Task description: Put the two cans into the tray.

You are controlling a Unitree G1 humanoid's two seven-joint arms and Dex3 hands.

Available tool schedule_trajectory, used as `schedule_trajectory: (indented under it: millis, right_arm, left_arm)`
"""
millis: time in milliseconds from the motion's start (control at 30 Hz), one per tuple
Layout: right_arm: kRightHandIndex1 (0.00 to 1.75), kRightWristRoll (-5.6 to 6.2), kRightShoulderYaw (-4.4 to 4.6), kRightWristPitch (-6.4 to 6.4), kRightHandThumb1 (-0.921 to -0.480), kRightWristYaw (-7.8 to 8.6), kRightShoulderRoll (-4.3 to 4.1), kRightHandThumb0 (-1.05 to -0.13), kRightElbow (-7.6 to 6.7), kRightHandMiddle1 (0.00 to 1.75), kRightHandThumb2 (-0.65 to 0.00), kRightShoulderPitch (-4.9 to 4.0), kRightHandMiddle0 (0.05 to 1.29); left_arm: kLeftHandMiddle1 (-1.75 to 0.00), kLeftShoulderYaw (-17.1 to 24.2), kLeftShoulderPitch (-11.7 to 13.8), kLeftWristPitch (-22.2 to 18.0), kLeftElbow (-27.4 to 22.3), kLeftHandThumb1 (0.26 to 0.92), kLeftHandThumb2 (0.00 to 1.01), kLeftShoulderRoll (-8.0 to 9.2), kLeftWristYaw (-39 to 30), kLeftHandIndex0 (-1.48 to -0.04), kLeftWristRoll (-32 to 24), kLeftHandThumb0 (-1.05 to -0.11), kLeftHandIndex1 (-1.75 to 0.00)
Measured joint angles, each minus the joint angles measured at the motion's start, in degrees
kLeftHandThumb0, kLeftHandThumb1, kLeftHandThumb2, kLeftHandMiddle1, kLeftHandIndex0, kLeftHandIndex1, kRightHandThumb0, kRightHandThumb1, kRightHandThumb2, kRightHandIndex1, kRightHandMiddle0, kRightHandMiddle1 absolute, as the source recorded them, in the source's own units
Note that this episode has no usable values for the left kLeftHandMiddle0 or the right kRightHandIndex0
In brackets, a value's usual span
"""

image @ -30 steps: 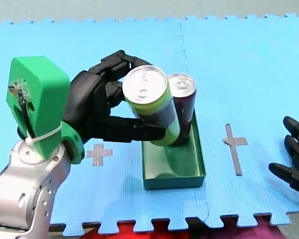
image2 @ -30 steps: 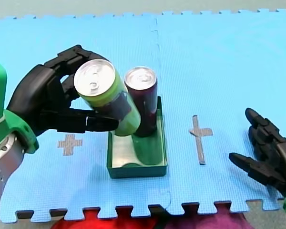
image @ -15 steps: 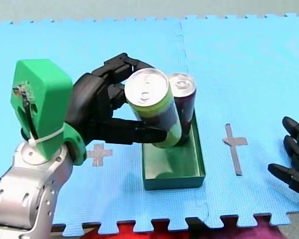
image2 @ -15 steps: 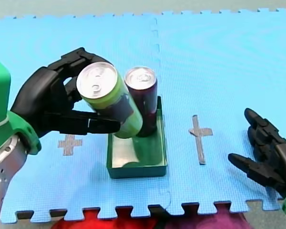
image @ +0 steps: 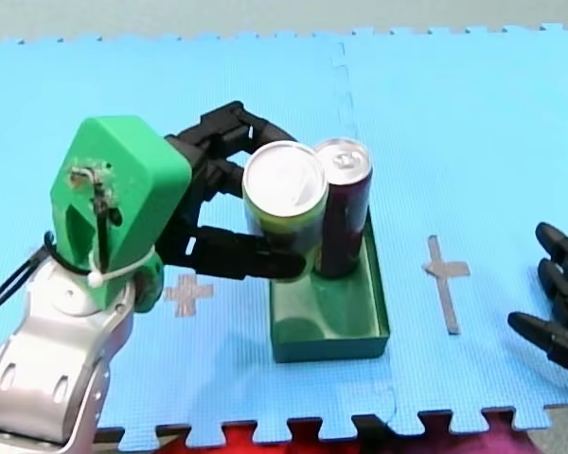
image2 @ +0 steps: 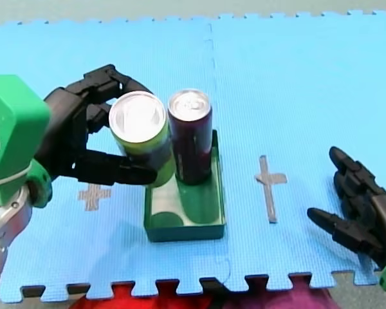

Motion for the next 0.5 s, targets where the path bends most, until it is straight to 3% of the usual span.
schedule_trajectory:
  millis: [500]
  right_arm:
    - [0.0,0.46,0.1,-0.03,-0.921,0.03,0.09,-1.048,-0.65,0.0,-0.1,0.5,0.18]
  left_arm:
    - [-1.75,-0.2,-0.3,1.4,2.0,0.8,0.01,-0.21,-1.2,-0.53,0.5,-0.269,-1.75]
